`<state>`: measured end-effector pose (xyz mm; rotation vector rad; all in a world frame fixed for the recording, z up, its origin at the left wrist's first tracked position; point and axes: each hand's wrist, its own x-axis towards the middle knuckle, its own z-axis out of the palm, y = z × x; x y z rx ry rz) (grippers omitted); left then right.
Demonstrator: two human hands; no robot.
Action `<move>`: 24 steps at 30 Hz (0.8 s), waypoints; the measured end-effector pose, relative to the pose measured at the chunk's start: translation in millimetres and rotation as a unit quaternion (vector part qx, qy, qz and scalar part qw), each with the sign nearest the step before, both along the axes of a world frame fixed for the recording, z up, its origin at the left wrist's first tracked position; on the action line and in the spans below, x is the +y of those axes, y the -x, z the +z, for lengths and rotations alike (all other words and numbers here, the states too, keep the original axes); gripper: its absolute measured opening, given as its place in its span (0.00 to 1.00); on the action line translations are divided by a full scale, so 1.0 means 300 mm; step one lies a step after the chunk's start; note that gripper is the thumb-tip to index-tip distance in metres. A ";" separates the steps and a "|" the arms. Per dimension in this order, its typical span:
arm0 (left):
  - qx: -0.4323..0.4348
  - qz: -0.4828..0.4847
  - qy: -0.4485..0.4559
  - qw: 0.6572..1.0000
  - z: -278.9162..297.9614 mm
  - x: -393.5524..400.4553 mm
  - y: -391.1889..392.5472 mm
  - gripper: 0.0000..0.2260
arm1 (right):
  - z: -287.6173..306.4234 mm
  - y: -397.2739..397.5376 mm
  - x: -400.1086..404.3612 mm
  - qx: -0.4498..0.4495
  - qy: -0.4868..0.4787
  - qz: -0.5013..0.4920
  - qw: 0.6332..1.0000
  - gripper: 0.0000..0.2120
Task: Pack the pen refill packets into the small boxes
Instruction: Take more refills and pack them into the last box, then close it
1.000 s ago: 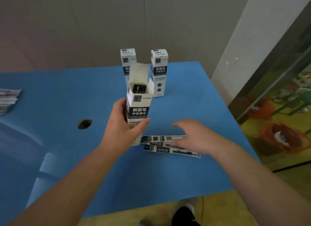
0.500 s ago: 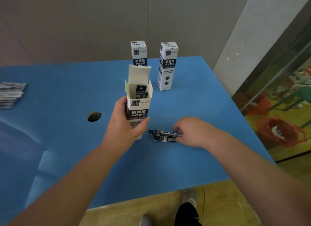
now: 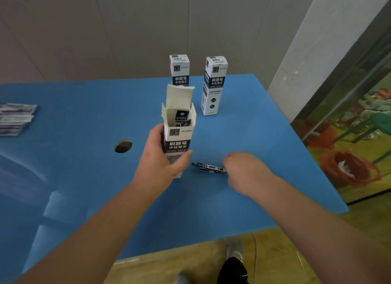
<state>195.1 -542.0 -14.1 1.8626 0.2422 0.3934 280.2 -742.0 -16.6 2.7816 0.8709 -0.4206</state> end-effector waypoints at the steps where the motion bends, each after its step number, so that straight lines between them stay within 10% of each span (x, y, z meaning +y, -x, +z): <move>1: -0.002 -0.002 0.000 1.000 -0.002 0.000 0.001 0.26 | 0.001 0.007 0.006 -0.005 0.005 -0.005 1.000 0.07; 18: -0.027 -0.003 0.000 1.000 0.016 0.010 0.028 0.26 | 0.070 -0.006 0.002 -0.035 -0.095 -0.058 0.993 0.05; 21: -0.024 0.001 0.001 1.000 0.005 0.019 0.020 0.26 | 0.154 -0.020 -0.020 0.052 -0.309 -0.185 0.931 0.06; 24: -0.020 0.012 -0.003 1.000 -0.005 0.022 0.009 0.27 | 0.231 -0.006 -0.031 0.205 -0.521 -0.298 0.773 0.02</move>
